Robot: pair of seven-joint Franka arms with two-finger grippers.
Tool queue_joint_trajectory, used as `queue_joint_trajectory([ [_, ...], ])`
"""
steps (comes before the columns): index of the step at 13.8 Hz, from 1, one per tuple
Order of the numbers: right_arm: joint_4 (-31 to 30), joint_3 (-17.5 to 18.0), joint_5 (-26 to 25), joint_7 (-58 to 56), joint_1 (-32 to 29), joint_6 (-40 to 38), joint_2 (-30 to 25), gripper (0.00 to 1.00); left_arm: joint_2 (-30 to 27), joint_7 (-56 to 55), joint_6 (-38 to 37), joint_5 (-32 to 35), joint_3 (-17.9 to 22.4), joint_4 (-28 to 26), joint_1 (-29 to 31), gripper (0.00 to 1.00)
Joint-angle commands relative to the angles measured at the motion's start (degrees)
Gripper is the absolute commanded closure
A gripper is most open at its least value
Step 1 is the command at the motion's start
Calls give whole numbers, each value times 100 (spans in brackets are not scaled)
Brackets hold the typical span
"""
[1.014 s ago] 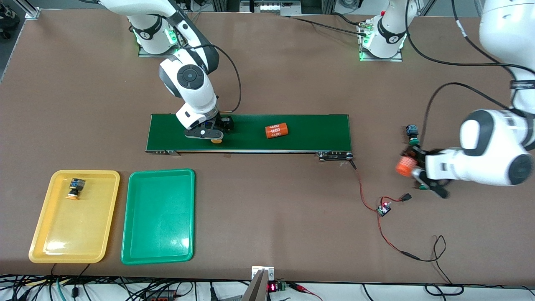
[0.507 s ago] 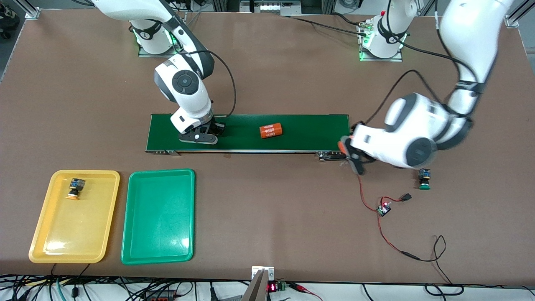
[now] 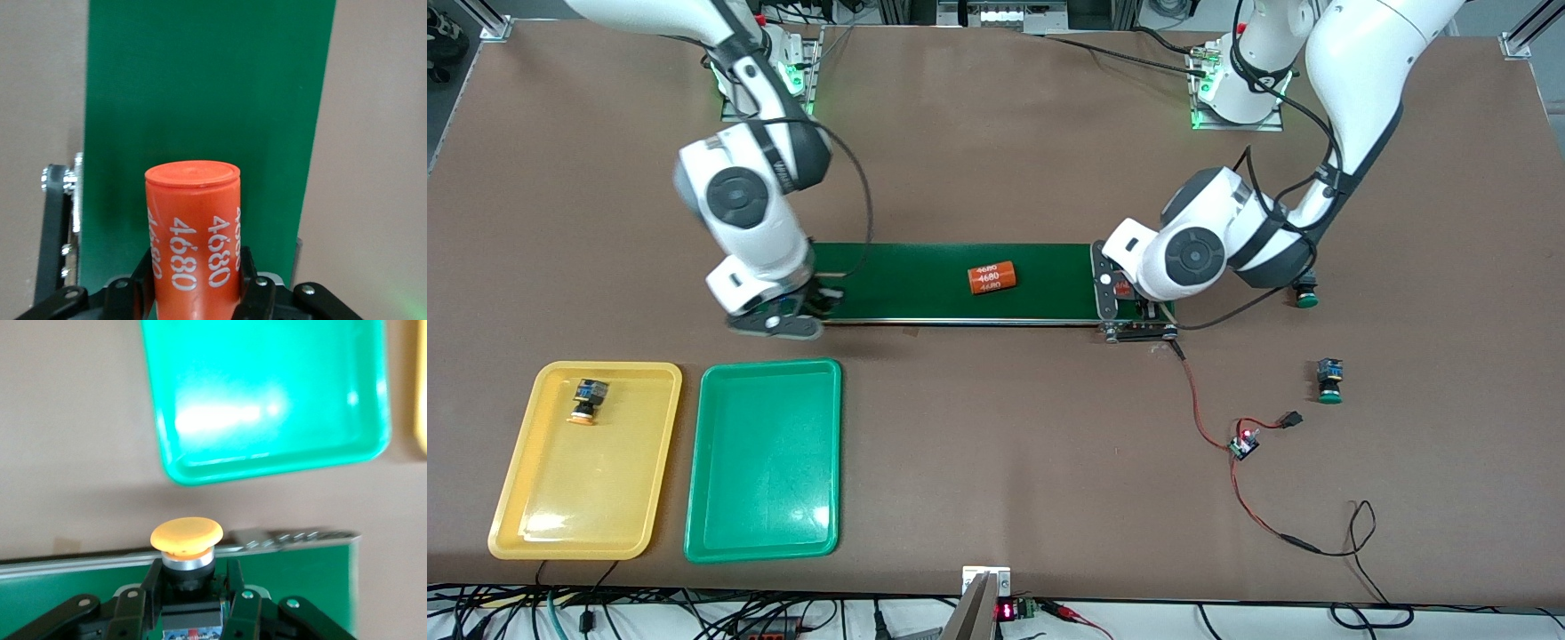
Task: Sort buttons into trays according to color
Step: 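Drop the button into the yellow tray while the left gripper places the battery, then return the right gripper to the conveyor while the left gripper grasps a green button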
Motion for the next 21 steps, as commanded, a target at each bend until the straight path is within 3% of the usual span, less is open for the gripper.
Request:
queue_joint_trajectory([
  [1, 539, 48, 303, -969, -600, -210, 373, 86, -295, 165, 59, 93, -83, -201, 94, 0],
  [3, 873, 48, 305, -1725, -1058, -219, 707, 86, -356, 113, -11, 93, -92, -157, 155, 0],
  [7, 1058, -48, 226, -2903, -1665, -210, 998, 86, -1005, -517, -634, 49, 136, 132, 147, 0],
  [9, 1269, -250, 226, -3633, -1832, -175, 1270, 85, -1191, -1291, -697, 6, 513, 273, 129, 0],
  [12, 1480, -504, 208, -4311, -2044, -53, 1613, 84, -1174, -1399, -838, -117, 1294, 712, 129, 0],
  [15, 1648, -847, 208, -4945, -2079, 666, 2044, 84, -999, -1531, -943, -1554, 2374, 1178, 94, 0],
  [18, 1657, -1050, 199, -5278, -2097, 1212, 2238, 84, -789, -1776, -935, -1683, 2983, 1477, 50, 0],
  [20, 1657, -1059, 199, -5315, -2123, 1389, 2317, 67, -551, -2320, -917, -1324, 3344, 1750, -37, 0],
  [21, 1657, -1068, 208, -5306, -2114, 1407, 2326, 36, -472, -2426, -891, -1000, 3362, 1768, -38, 0],
])
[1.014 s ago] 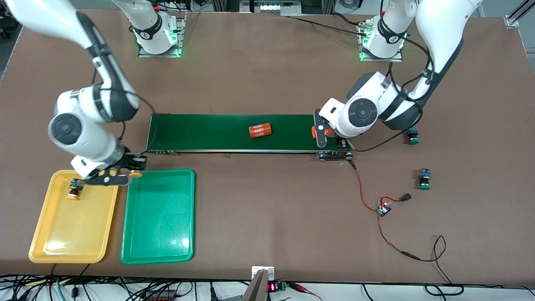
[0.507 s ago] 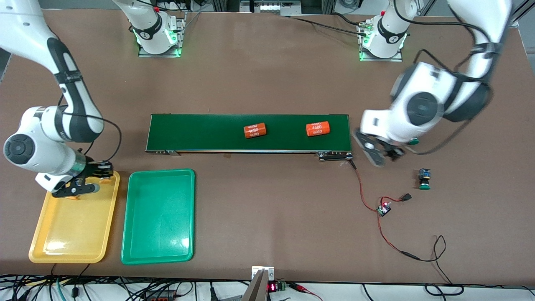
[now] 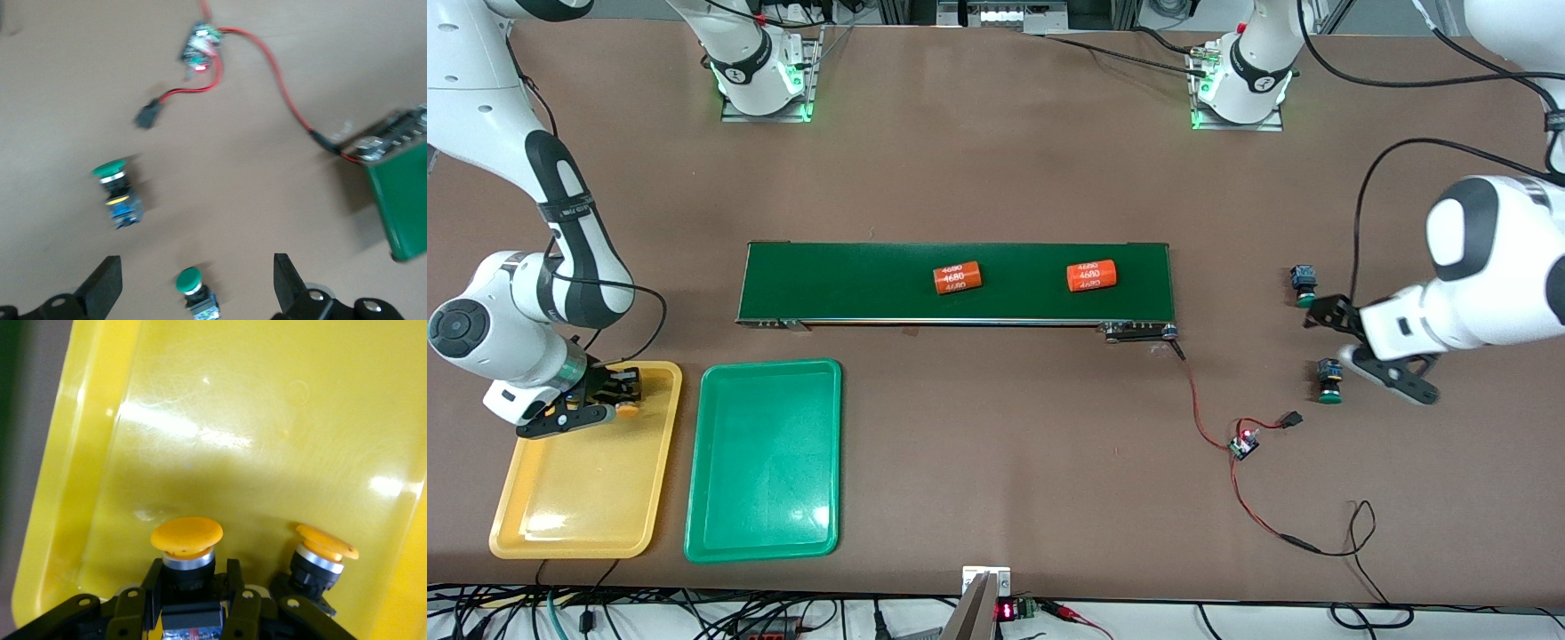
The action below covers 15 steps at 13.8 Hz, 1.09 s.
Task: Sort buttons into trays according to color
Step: 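Return the right gripper to the conveyor while the left gripper grasps a green button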
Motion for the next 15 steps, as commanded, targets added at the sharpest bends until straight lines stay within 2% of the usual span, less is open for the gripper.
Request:
queue_joint_trajectory([
  [1, 110, 23, 10, -100, -21, 56, 53, 7, 358, -442, -54, 882, 170, 393, -197, 0],
  [2, 110, 23, 37, -83, -13, 56, 9, 0, 497, -442, 147, 1582, 162, 393, -197, 0],
  [3, 84, 31, 54, -74, 5, 12, -78, 0, 716, -469, 358, 2007, 161, 384, -223, 0],
  [4, 22, 23, 63, -56, 40, -32, -201, 0, 892, -460, 412, 2046, 179, 384, -224, 0],
  [5, -30, 31, 89, 5, 84, -267, -376, 0, 999, -469, 483, 1942, 275, 384, -206, 0],
  [7, -127, 31, 107, 695, 337, -1231, -867, 0, 1043, -679, 694, 1041, 433, 314, -171, 0],
  [9, -319, 31, 107, 1277, 645, -1814, -1421, 0, 1149, -680, 886, 816, 504, 262, -180, 0],
  [10, -652, 40, 281, 1384, 734, -1842, -1781, 0, 1158, -645, 1088, 816, 565, 113, -180, 0],
  [12, -1477, 31, 1000, 1429, 997, -1860, -2589, 0, 1176, -618, 1693, 825, 636, -360, -197, 0],
  [13, -1881, 14, 1038, 1595, 1233, -1860, -3019, 0, 1158, -618, 2044, 825, 636, -633, -197, 0],
  [15, -2297, -13, 1021, 2602, 1559, -2096, -3540, 0, 1175, -618, 2355, 825, 645, -767, -197, 0],
])
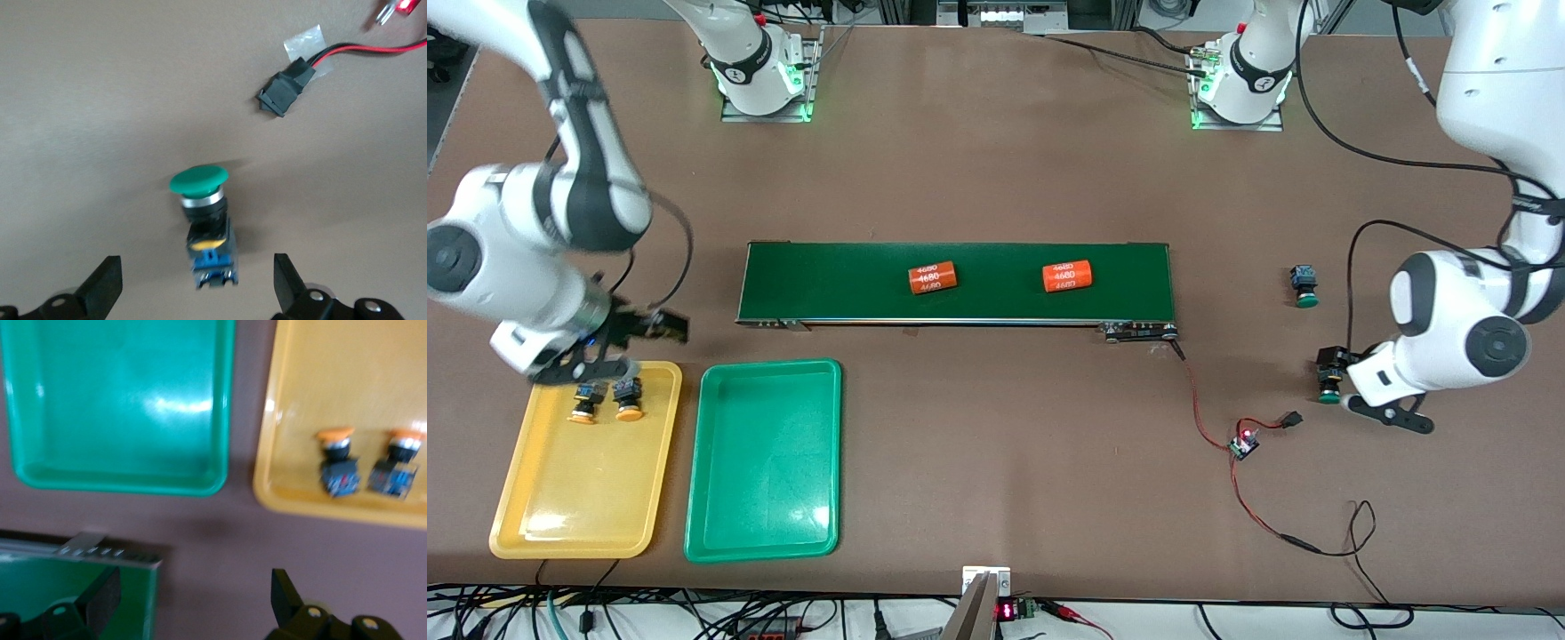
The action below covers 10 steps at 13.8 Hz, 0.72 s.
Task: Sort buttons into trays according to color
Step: 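Return the right gripper to the conveyor while the left gripper grasps a green button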
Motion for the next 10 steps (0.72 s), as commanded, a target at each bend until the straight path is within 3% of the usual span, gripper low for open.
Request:
queue_joint_trajectory([
  [1, -867, -70, 86, 967, 448, -264, -914, 0, -85, -10, 293, -104, 90, -284, -80, 3],
  [5, -1129, 395, 138, 1610, 520, -338, -1275, 0, -15, -37, 293, -104, 90, -302, -80, 34],
  [7, -1437, 526, 156, 1672, 529, 22, -1337, 0, 37, -54, 319, -121, 90, -258, -80, 37],
  [10, -1386, 703, 165, 2094, 573, 129, -1276, 0, -15, -54, 276, -122, 90, -240, -97, 71],
])
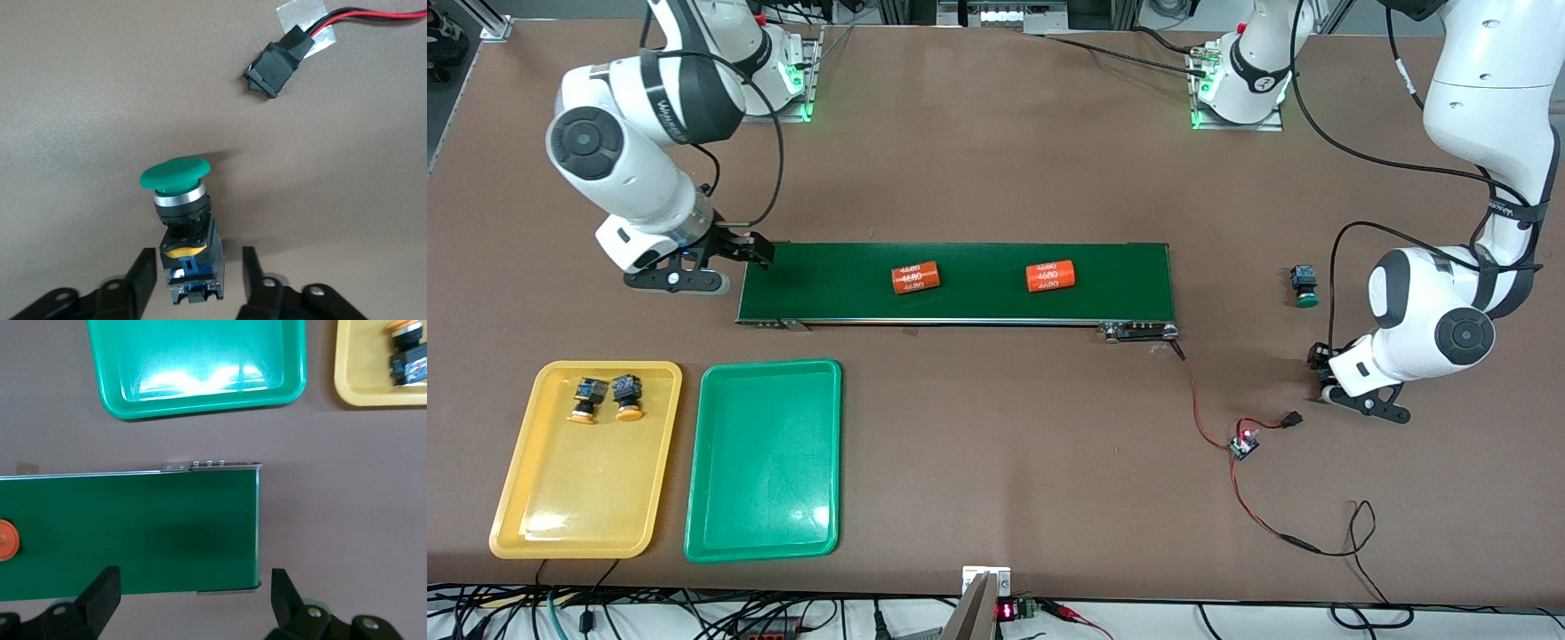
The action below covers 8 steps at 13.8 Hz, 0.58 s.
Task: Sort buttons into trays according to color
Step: 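Return the right gripper to the conveyor while the left gripper grasps a green button, then place the green-cap button on the conveyor with the left gripper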
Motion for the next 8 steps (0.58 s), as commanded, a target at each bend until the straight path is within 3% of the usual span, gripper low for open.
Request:
queue_joint_trajectory([
  [1, -54, 87, 102, 227, 91, 115, -96, 0, -83, -30, -6, -116, 84, 40, -113, 77],
  [3, -10, 87, 102, 227, 101, 62, -104, 0, -285, -39, -320, -125, 75, 118, -227, 86],
  [8, -36, 87, 102, 236, 127, 106, -43, 0, -399, -459, -2910, -448, -257, 1339, -535, 87],
])
